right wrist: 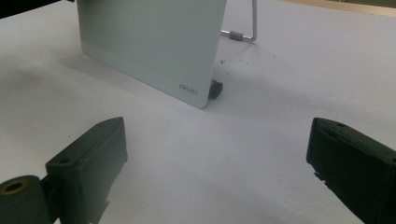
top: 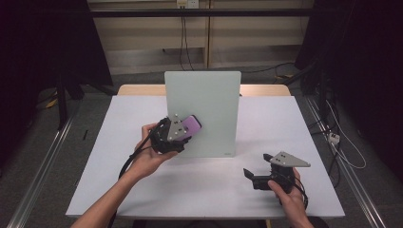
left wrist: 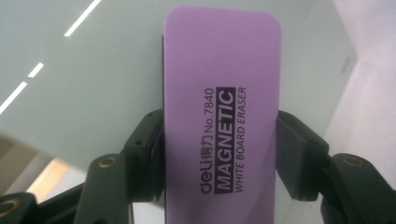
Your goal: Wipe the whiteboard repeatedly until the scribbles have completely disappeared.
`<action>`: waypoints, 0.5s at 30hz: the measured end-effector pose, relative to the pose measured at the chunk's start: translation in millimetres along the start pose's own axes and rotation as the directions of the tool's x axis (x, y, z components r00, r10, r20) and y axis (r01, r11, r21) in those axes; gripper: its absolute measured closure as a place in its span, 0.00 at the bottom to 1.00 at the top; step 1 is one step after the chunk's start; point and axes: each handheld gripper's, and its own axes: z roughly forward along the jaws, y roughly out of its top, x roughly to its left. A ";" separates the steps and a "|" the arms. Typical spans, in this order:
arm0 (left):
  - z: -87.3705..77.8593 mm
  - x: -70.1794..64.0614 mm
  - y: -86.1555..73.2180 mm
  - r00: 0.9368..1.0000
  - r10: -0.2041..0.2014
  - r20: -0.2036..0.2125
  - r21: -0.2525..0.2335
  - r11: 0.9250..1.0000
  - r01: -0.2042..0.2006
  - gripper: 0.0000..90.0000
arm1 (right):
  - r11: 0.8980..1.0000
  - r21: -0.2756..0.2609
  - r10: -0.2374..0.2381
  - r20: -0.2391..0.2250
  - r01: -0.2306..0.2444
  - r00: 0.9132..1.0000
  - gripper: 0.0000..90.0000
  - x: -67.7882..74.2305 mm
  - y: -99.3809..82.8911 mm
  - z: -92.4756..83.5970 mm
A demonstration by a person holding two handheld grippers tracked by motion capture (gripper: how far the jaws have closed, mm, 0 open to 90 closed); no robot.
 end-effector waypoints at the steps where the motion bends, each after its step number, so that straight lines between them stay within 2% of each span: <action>1: 2.4 -3.3 -1.5 1.000 0.006 0.010 0.006 1.000 -0.006 0.46 | 1.000 0.000 -0.002 0.000 0.002 1.000 0.06 0.0 -0.1 -0.1; 6: 16.7 -21.7 -9.6 0.996 0.040 0.079 0.046 0.998 -0.044 0.46 | 1.000 -0.001 -0.004 -0.003 0.003 1.000 0.06 -0.2 -0.2 -0.5; 15: 32.3 -40.1 -11.2 0.989 0.065 0.134 0.071 0.995 -0.075 0.46 | 1.000 -0.004 -0.002 -0.003 0.002 1.000 0.06 0.1 -0.1 -0.7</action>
